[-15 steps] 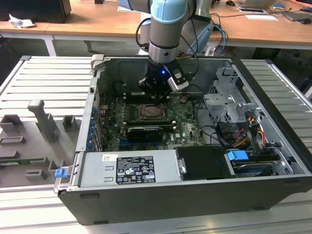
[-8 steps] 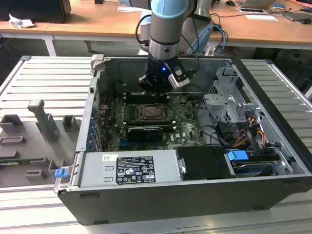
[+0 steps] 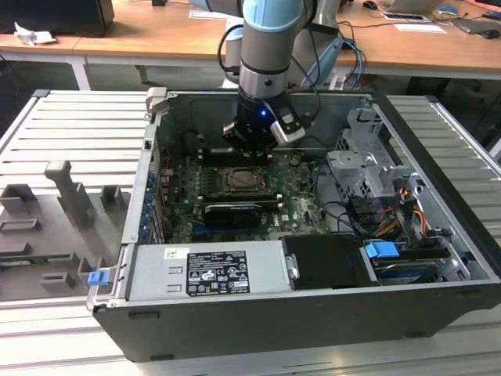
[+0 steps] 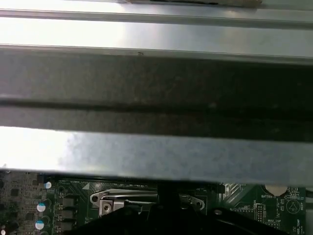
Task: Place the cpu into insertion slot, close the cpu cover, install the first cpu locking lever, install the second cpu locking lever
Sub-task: 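Install the first cpu locking lever, then install the second cpu locking lever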
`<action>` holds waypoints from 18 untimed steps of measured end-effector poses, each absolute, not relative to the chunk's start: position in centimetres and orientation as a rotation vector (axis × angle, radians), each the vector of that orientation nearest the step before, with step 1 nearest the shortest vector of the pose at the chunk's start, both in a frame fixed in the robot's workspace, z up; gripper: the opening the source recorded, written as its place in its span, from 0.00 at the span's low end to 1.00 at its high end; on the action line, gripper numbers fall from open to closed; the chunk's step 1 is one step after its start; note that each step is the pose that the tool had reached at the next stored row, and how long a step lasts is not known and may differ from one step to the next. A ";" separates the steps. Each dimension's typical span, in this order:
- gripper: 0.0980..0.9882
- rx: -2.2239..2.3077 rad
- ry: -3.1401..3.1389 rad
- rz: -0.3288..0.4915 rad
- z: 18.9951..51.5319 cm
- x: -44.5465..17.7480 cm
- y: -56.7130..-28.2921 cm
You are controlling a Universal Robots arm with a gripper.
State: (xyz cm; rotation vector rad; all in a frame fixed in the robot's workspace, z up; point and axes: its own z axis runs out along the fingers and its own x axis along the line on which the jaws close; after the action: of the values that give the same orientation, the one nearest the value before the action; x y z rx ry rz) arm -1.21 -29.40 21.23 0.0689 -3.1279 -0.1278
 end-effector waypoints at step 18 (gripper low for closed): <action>0.01 0.069 -3.128 -0.127 21.3 -1.2 -31.1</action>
State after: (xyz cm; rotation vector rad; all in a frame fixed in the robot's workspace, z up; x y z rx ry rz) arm -1.21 -31.11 21.32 0.0687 -3.1278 -0.1274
